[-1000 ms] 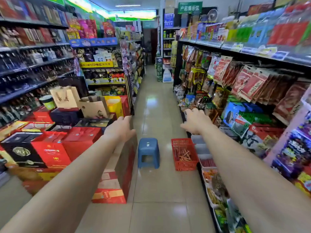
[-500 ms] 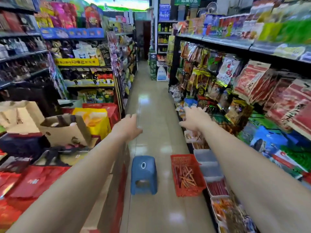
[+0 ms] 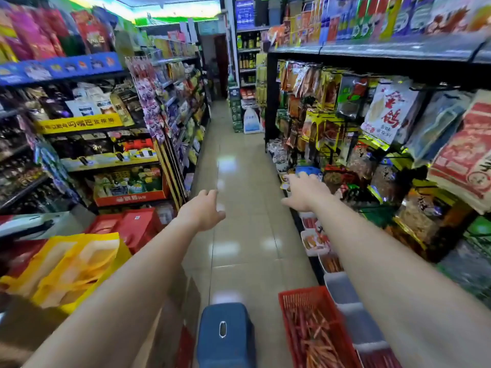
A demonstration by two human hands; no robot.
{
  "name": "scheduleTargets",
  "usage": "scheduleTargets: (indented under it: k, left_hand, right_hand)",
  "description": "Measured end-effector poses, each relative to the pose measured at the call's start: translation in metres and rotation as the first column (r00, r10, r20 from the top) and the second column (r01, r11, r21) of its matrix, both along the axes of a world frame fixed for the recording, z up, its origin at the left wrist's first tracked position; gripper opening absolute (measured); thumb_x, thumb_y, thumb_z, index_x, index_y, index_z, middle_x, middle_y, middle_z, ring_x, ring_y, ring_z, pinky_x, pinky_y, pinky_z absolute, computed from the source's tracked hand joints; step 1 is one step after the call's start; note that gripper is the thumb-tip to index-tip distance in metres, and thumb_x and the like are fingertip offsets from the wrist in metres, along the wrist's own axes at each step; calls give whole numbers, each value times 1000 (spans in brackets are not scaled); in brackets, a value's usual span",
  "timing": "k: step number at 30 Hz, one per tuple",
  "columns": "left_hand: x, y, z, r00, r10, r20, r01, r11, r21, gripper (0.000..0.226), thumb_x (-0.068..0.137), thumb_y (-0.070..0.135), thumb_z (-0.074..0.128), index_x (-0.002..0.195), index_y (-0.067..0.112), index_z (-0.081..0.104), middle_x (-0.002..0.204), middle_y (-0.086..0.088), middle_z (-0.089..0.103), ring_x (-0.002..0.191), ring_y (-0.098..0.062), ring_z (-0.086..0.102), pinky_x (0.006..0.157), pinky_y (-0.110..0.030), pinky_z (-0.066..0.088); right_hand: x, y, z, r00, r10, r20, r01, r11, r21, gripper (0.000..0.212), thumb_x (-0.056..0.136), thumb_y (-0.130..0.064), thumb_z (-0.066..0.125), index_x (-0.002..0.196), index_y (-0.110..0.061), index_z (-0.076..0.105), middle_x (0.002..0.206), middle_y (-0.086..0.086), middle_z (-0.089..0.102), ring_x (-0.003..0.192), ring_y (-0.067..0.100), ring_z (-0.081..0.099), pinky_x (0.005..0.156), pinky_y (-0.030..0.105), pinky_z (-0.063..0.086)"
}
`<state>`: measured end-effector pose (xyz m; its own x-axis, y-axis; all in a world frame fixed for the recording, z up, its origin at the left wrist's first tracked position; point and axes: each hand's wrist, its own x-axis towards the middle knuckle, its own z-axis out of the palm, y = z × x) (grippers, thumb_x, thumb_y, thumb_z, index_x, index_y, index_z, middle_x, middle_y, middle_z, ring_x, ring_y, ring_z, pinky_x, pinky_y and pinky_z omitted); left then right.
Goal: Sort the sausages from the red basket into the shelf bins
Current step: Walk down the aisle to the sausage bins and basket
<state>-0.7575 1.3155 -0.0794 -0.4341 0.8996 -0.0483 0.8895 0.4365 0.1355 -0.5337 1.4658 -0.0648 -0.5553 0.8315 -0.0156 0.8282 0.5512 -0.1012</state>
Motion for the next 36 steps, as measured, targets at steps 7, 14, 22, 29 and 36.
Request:
scheduleTargets:
  k: [7,14,22,29,36]
  left_hand:
    - [-67,176,14,999,-11,38,11,1000,6,71,91,43,55,152,17,29,149,-11,39,131,-29,48,100,-45,47]
    - [-154,323,-11,997,-25,74,26,1000,-14,70,93,43,56,152,17,29,150,-12,37,132,-33,46,105,-48,43]
    - [-293,578,-55,986,-148,70,149,989,-11,72,92,46,58,151,15,32,147,-13,42,129,-34,49,103,-48,45]
    - [-407,781,-34,967,-230,109,234,972,-29,70,92,44,59,149,13,34,144,-14,42,130,-35,48,104,-47,43]
    - [-462,884,-28,948,-299,107,303,953,-18,66,90,41,59,145,11,38,144,-14,44,129,-34,50,103,-46,45]
  right_hand:
    - [-72,175,25,997,-43,-57,41,998,-49,61,85,-50,58,135,-19,43,141,13,41,130,38,38,100,51,43]
    - [-154,309,4,998,-58,-16,57,997,-52,74,85,-56,61,144,-20,36,146,12,38,134,36,35,100,51,41]
    - [-303,519,-35,993,-98,63,99,995,-16,63,85,-54,62,134,-19,43,137,13,43,127,37,40,93,51,43]
    - [-428,696,-21,986,-143,81,148,987,-64,65,89,-51,58,141,-18,39,140,14,41,129,38,40,95,51,45]
    - [-481,790,-26,977,-185,109,192,979,-62,64,89,-49,56,142,-18,37,141,13,41,131,37,38,98,52,44]
